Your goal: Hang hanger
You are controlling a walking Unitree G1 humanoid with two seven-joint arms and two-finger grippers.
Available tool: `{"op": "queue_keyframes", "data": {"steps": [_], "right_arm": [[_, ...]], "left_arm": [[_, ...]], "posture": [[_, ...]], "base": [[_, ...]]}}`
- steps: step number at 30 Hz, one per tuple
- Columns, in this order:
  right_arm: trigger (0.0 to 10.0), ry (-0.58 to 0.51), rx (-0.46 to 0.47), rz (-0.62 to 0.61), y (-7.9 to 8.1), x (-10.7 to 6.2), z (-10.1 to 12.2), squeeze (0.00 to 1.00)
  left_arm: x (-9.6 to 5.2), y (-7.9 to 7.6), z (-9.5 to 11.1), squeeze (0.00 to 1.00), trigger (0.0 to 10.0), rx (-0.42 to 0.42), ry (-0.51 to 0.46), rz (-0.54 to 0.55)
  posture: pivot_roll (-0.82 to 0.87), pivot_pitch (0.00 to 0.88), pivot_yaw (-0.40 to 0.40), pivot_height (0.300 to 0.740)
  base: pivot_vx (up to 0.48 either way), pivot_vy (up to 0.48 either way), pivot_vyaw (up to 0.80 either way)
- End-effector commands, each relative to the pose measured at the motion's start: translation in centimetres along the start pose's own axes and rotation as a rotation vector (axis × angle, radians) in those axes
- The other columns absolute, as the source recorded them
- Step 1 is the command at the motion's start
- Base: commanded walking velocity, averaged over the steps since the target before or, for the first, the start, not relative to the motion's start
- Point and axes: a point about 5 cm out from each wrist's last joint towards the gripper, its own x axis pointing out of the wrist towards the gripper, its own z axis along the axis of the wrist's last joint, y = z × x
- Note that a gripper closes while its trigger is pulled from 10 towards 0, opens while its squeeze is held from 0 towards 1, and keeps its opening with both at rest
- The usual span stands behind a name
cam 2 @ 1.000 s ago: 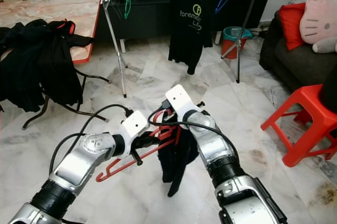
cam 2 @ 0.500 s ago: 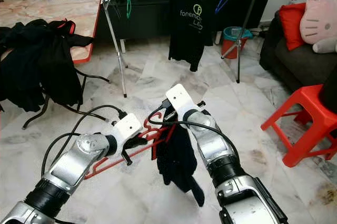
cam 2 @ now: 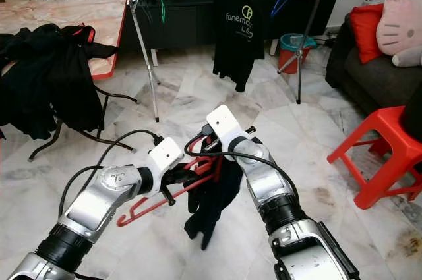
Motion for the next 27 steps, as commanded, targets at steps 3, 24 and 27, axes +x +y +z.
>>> {"op": "queue_keyframes", "data": {"steps": [3, 24, 27], "right_arm": [[10.0, -0.065, -0.002, -0.001, 0.1, -0.1, 1.9, 0.0], [10.0, -0.038, -0.013, -0.047, -0.4, -0.2, 1.5, 0.0], [10.0, -0.043, -0.011, -0.035, -0.2, -0.2, 1.5, 0.0]], "left_arm": [[0.2, 0.3, 0.0, 0.0, 10.0, -0.001, 0.02, 0.048], [-0.1, 2.4, -0.3, 0.0, 10.0, 0.032, 0.095, 0.233], [0.1, 1.4, 0.5, 0.0, 10.0, -0.021, 0.018, 0.154]], "posture": [[-0.13, 0.0, -0.036, 0.732], [-0.13, 0.0, -0.039, 0.732], [-0.13, 0.0, -0.039, 0.732]], "base": [[0.0, 0.0, 0.0], [0.0, 0.0, 0.0], [0.0, 0.0, 0.0]]}}
